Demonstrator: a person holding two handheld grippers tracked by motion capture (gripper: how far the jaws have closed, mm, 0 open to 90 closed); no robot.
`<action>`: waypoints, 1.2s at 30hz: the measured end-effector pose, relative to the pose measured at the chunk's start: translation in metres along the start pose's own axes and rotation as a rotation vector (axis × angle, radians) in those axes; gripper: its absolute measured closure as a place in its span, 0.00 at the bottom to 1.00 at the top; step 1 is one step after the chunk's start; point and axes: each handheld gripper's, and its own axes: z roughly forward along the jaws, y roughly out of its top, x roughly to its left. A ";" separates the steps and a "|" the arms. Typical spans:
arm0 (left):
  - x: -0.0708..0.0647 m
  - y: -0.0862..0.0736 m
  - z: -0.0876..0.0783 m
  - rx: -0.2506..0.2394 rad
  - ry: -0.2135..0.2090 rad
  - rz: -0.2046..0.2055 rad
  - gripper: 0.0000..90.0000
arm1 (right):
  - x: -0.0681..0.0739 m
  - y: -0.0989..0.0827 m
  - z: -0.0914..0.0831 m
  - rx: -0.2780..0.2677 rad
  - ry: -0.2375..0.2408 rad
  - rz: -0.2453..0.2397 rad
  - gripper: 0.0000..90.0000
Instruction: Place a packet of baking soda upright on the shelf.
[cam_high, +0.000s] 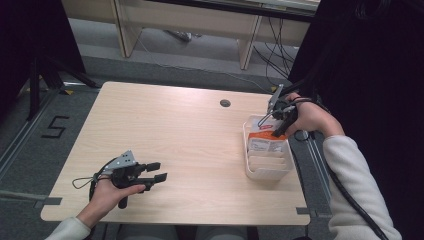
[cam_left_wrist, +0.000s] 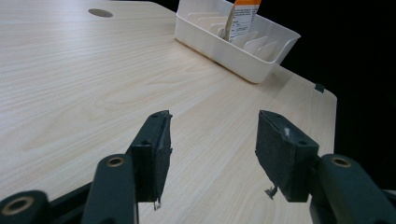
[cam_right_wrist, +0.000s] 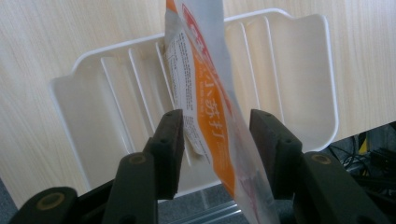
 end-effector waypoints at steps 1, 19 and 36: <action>0.000 0.000 0.000 0.000 0.000 0.000 0.50 | -0.001 0.000 0.000 -0.001 0.000 -0.013 0.63; 0.000 0.000 0.000 -0.004 -0.007 0.000 0.50 | 0.031 0.039 -0.030 -0.088 -0.067 -0.154 0.63; 0.000 0.000 -0.001 -0.003 0.003 -0.010 0.49 | 0.079 0.072 -0.019 -0.067 -0.025 -0.305 0.88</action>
